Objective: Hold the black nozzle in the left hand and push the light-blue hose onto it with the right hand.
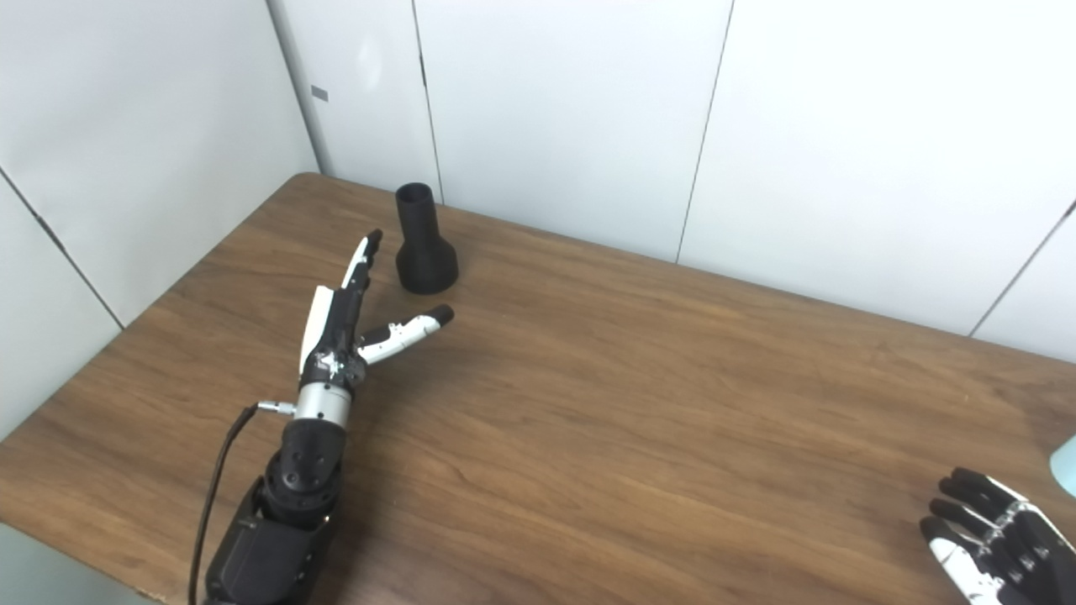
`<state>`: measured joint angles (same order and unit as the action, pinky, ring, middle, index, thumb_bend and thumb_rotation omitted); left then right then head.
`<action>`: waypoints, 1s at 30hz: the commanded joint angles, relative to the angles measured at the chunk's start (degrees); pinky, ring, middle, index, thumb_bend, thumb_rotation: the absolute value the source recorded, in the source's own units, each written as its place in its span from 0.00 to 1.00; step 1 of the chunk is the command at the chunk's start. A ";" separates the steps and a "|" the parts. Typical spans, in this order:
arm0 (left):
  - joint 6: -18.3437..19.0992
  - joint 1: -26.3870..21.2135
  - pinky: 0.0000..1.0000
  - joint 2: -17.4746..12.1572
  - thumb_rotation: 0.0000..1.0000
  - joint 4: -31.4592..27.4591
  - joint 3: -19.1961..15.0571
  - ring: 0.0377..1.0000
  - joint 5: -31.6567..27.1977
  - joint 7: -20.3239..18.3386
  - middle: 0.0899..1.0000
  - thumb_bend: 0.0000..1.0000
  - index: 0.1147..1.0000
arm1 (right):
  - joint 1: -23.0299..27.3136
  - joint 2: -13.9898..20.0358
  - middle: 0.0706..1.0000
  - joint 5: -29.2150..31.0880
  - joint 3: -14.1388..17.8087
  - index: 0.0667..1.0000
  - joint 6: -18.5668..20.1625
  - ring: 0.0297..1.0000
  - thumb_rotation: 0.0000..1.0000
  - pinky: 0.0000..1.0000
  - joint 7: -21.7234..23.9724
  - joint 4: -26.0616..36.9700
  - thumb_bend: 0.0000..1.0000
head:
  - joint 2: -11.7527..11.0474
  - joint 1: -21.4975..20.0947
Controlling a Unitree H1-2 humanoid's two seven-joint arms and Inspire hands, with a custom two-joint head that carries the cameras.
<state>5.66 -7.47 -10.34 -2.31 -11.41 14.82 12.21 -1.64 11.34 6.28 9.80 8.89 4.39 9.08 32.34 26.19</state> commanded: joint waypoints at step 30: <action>7.35 -11.76 0.86 -12.74 0.33 13.78 5.26 0.91 2.08 -8.85 0.91 1.00 0.95 | 1.17 1.91 0.64 0.57 0.82 0.61 -1.27 0.63 0.01 0.54 0.27 0.22 0.23 | -1.48 0.47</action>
<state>14.05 -17.61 -21.76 10.51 -6.00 17.99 4.12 -1.31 12.11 6.76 10.04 8.81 4.66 8.40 30.85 26.72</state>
